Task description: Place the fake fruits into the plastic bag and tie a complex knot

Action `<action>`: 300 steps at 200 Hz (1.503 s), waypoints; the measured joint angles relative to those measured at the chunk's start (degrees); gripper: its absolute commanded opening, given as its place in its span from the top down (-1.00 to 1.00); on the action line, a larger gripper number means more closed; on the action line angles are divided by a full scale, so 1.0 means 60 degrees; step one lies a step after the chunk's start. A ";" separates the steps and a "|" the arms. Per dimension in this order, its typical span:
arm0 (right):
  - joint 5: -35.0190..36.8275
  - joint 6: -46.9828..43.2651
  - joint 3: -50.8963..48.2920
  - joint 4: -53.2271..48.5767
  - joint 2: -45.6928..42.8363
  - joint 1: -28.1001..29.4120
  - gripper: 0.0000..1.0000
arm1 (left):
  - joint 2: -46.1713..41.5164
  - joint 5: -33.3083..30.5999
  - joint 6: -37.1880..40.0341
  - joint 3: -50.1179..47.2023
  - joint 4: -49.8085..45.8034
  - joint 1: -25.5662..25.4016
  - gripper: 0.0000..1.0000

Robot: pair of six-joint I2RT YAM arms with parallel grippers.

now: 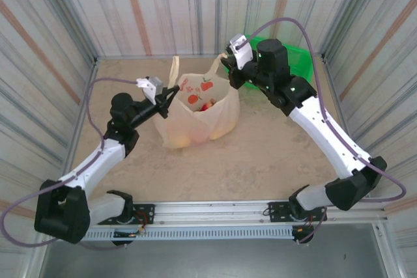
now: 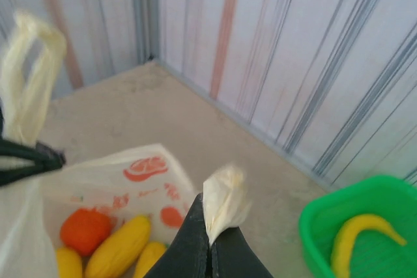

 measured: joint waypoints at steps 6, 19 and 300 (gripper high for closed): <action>0.0605 0.0040 0.0510 -0.0335 0.0000 0.0353 1.00 | -0.0193 -0.0219 0.0058 -0.0095 0.0040 0.0000 1.00; 0.1512 0.0149 0.1137 -0.0758 -0.0098 0.0933 1.00 | -0.0521 -0.0634 0.0149 -0.0171 0.0084 0.0004 1.00; -0.4462 0.1042 -0.6921 0.3151 -0.4790 -0.2175 -0.99 | 0.0506 -0.0623 -0.0379 -0.0011 0.0430 0.0240 1.00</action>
